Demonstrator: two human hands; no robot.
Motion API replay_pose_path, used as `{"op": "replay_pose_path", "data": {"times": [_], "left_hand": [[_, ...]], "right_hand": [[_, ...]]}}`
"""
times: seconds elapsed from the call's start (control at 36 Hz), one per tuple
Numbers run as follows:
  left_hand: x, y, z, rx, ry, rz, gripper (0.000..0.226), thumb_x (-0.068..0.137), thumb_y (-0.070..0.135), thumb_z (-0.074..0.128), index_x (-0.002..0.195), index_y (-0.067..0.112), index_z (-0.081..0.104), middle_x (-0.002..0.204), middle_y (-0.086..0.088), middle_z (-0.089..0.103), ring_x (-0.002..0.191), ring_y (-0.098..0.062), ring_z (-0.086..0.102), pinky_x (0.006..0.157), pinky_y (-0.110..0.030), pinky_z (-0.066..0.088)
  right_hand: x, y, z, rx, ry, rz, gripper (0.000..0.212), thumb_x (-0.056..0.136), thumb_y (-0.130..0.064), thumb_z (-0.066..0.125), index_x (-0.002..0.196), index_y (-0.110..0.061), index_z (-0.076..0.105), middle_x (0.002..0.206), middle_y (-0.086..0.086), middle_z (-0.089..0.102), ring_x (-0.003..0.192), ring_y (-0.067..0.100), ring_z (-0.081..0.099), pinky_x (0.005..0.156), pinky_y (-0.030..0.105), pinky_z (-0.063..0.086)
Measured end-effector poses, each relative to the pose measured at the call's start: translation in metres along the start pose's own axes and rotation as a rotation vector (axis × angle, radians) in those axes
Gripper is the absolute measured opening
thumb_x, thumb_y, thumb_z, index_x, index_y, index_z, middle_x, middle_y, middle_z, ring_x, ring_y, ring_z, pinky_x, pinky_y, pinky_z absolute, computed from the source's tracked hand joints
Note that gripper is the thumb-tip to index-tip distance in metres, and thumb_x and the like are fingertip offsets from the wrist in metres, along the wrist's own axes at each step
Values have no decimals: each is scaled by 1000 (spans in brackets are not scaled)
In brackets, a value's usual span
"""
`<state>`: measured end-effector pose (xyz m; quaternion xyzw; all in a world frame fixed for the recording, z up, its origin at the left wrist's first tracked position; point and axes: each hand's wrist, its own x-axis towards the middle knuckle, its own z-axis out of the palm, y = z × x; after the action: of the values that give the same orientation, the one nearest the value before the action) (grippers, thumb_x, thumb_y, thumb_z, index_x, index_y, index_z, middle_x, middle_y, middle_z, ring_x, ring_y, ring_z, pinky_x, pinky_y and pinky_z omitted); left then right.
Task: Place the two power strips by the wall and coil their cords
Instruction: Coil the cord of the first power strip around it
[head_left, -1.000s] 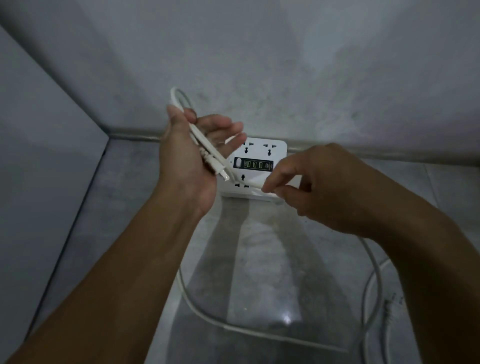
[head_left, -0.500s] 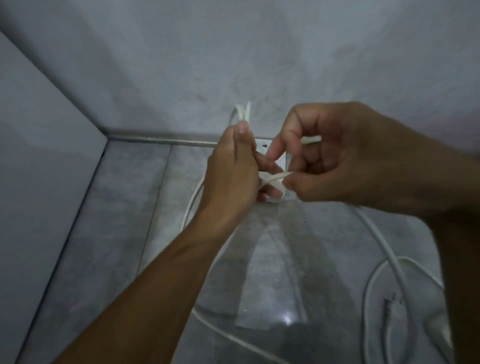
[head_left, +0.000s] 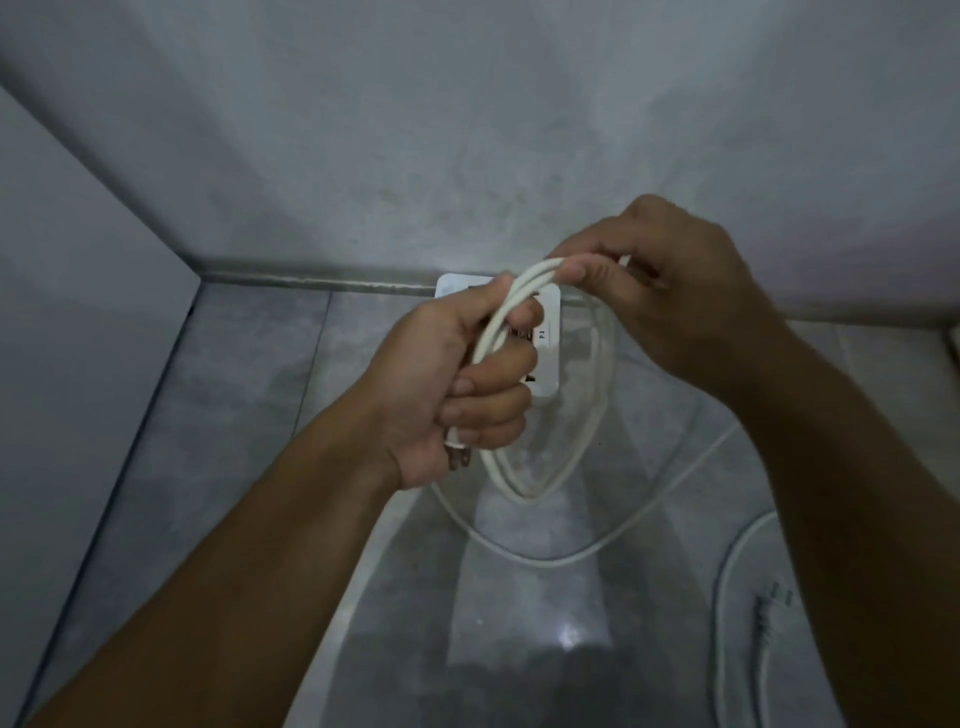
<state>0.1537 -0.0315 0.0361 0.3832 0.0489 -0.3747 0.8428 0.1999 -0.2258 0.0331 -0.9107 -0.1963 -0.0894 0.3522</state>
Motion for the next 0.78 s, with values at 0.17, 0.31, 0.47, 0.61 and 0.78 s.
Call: {"op": "replay_pose_path", "data": {"times": [0.17, 0.31, 0.47, 0.61, 0.78], "left_hand": [[-2, 0, -12, -228, -205, 21, 34, 104, 37, 27, 77, 20, 40, 41, 5, 16, 28, -9, 14, 35, -18, 13], [0, -6, -17, -295, -225, 44, 35, 105, 39, 25, 76, 22, 36, 41, 6, 18, 28, -9, 15, 35, -20, 12], [5, -12, -15, -222, 5, 123, 48, 103, 55, 31, 72, 20, 44, 37, 6, 23, 24, -5, 22, 34, -17, 12], [3, -12, -16, -252, -69, 114, 42, 105, 46, 32, 73, 22, 42, 41, 6, 17, 26, -6, 17, 34, -19, 10], [-1, 2, -28, -452, -212, 246, 40, 108, 39, 22, 77, 20, 37, 43, 5, 21, 29, -8, 19, 35, -21, 17]], "right_hand": [[-11, 15, 12, 212, -103, 235, 42, 107, -43, 39, 90, -22, 70, 84, 1, 72, 81, 15, 68, 77, 37, 54], [-18, 13, 15, 382, -163, 358, 42, 105, -46, 40, 94, -17, 68, 64, 2, 68, 58, 24, 67, 65, 41, 54], [-12, 12, 21, 520, -65, 457, 52, 104, -42, 50, 99, 8, 63, 53, -6, 50, 37, 21, 50, 40, 33, 44], [-14, 11, 28, 601, -55, 520, 40, 98, -47, 57, 93, -13, 77, 72, 14, 66, 45, 30, 64, 45, 33, 53], [-27, 24, 35, 227, -151, 499, 46, 104, -50, 44, 87, -20, 74, 63, 8, 72, 47, 21, 70, 48, 33, 57]]}}
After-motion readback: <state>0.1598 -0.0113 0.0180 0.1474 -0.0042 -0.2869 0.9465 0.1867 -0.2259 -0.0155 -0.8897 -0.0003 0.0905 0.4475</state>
